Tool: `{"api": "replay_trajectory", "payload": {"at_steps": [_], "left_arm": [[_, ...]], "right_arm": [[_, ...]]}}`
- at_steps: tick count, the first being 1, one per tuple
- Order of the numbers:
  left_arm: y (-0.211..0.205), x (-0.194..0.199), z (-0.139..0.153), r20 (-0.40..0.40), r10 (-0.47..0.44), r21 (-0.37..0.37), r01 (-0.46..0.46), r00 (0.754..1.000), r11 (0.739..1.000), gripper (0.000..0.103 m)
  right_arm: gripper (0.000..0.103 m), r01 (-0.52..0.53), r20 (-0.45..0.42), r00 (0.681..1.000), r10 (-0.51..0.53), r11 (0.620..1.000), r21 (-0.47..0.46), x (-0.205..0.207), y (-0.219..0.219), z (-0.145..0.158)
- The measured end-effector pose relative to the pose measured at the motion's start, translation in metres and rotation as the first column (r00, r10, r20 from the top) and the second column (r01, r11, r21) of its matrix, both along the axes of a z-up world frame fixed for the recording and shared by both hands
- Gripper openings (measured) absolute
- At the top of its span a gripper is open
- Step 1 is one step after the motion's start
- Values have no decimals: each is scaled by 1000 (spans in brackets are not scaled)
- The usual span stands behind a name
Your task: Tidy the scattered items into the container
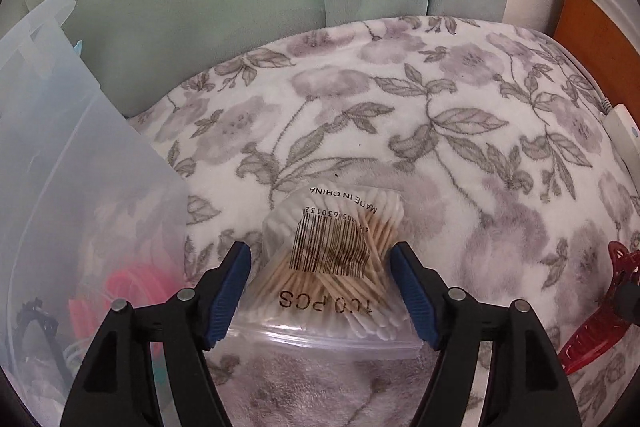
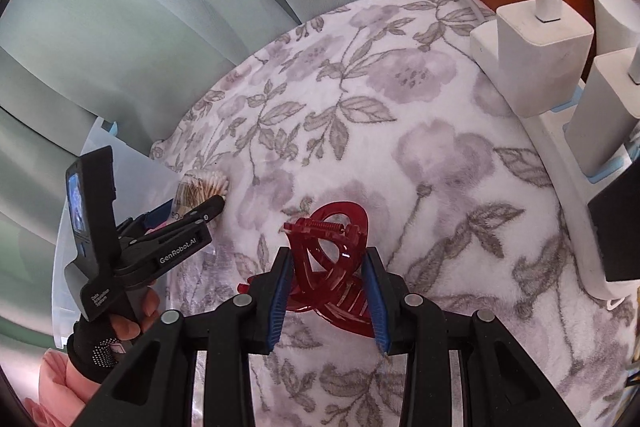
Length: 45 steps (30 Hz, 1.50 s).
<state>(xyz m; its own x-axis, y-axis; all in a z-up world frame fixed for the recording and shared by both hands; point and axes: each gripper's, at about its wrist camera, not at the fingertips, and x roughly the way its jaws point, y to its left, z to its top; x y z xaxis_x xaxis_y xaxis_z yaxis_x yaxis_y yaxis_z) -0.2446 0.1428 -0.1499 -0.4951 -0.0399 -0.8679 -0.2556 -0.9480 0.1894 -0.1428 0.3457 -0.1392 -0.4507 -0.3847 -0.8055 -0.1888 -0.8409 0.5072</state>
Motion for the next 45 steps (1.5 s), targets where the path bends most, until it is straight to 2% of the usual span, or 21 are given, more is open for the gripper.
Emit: {"api": "replay_trajectory", "payload": {"at_steps": [4,6,8,14,26,35,45], "left_arm": [[-2,1,1,-1,25,18,-25,1000,1000,73],[-1,6,3,-4,37,28,-37,999,999,63],[1,14,4,-16,45,20,-44,999,999,58],[2,32,10,3,60,16,-60,998,998,52],[-14,82,25,59,99,18,-100,993,995,49],[-15,105,60,13,102,9,-102,995,995,49],[-14,127,102,-83,91,72,-85,992,994,49]], "right_arm": [[38,-2,22,1000,2,1000,2,-7,-5,-7],[37,5,26,1000,-5,1000,3,-7,-6,-8],[37,19,23,1000,-19,1000,-3,-4,-6,-6],[37,40,0,999,-40,999,-19,10,-4,5],[37,89,-89,991,-96,993,-73,47,5,43],[37,96,-182,977,-113,990,-103,71,11,82],[37,103,-265,956,-125,990,-95,95,14,117]]}}
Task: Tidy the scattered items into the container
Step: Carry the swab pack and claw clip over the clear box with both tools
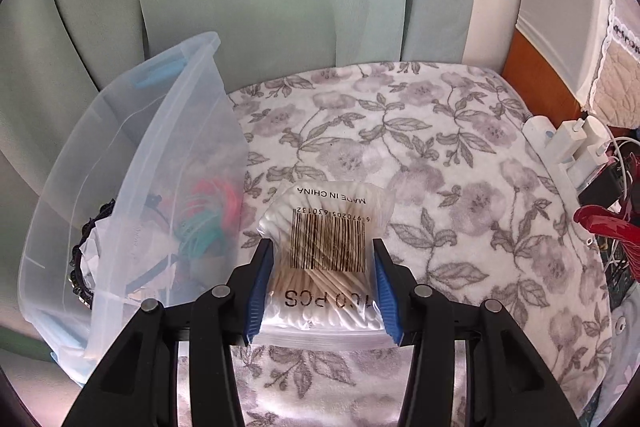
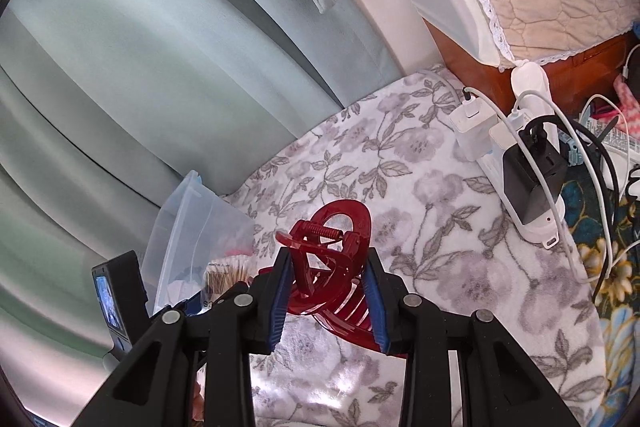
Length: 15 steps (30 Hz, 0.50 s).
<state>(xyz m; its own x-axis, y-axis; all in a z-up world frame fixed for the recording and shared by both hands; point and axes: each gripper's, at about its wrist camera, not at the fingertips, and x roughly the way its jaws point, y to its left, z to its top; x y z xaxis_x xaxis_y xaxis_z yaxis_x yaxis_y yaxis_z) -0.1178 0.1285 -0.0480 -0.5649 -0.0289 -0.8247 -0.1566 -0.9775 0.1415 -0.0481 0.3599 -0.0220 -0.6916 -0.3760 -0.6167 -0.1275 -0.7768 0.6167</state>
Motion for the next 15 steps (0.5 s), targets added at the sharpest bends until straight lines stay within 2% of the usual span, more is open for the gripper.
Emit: {"api": "replay_trajectory", "payload": {"at_steps": [8,15], "left_arm": [[-11,12,31,-74,5,49,-1,997,999,49],[-27,24,65,-153,20,109,-4,988,994,49]], "right_arm": [[37,-2,-51,999,3,1000,19,10,-9,18],[37,-19,-136,990,27,998,59,21,-25,51]]}}
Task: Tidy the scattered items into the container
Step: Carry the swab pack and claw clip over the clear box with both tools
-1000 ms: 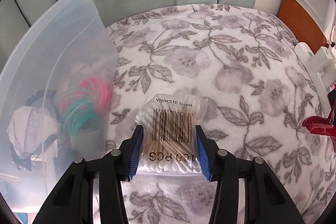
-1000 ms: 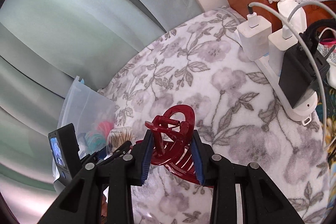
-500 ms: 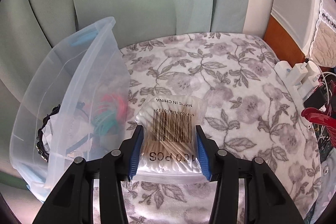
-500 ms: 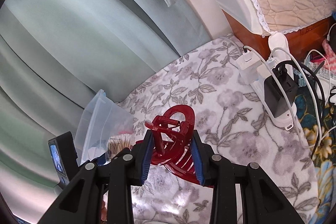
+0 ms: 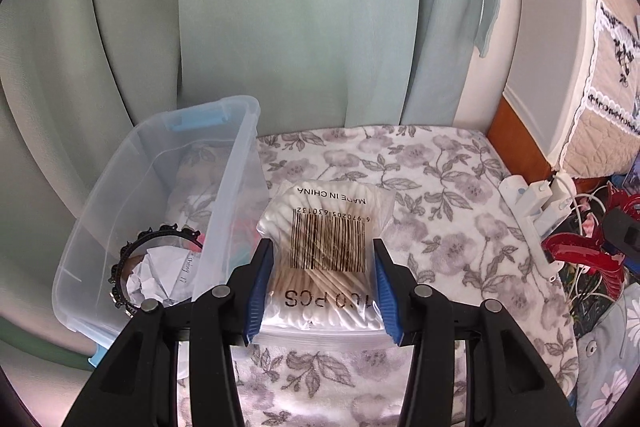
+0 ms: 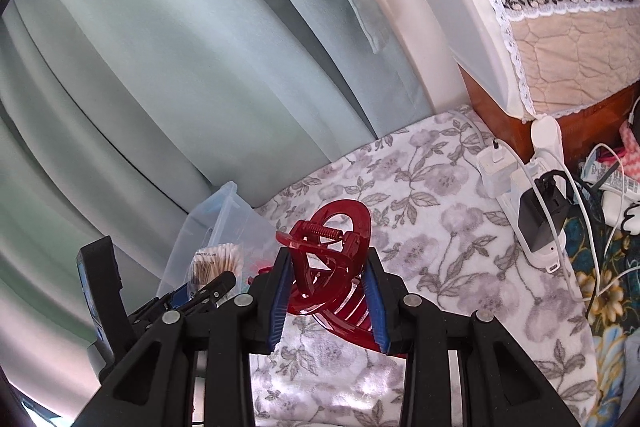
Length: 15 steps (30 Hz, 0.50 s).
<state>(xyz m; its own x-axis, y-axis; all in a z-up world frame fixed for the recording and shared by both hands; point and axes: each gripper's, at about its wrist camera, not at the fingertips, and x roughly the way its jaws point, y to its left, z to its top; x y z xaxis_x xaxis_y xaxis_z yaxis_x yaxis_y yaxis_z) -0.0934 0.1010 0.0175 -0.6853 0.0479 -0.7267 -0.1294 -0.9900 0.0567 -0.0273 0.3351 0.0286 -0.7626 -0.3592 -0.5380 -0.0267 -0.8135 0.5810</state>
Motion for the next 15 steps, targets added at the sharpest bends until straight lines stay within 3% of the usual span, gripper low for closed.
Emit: {"api": "replay_trajectory", "payload": {"at_steps": [8,15], "left_arm": [[-20,15,42,-113,-9,43,14,994,999,49],[-46,23,62,-165,25,88,-11,986,996,49]], "right_arm": [[37,-13,-90,996,16,999,31,10,-21,40],[37,-38,-138,989,47,997,67,10,-43,64]]}}
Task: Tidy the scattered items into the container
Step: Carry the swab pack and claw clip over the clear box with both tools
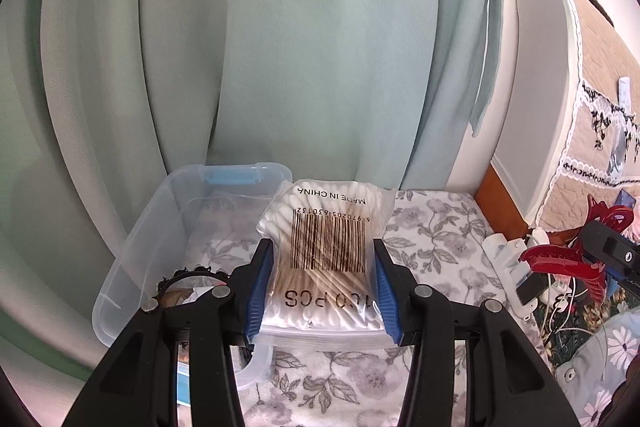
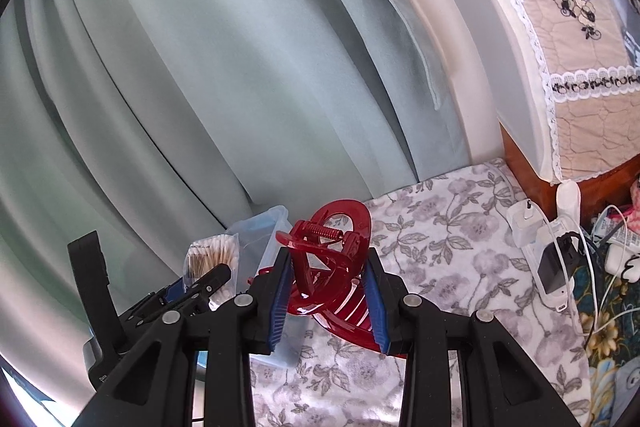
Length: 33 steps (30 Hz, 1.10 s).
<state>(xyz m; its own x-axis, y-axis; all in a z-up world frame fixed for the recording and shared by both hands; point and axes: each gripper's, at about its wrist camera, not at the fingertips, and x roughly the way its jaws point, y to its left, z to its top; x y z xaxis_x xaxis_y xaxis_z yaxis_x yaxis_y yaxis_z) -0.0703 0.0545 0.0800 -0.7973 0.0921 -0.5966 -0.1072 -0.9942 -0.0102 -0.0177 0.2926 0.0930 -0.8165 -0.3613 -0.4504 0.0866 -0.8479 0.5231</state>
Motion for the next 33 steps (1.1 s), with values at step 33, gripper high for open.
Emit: {"api": "replay_trajectory", "payload": {"at_steps": [33], "left_arm": [[-167,0,-32,52,279,219,-284,959,933,49]], "right_arm": [[37,-265,97,963,252,948,176,-45,-143,-16]]}}
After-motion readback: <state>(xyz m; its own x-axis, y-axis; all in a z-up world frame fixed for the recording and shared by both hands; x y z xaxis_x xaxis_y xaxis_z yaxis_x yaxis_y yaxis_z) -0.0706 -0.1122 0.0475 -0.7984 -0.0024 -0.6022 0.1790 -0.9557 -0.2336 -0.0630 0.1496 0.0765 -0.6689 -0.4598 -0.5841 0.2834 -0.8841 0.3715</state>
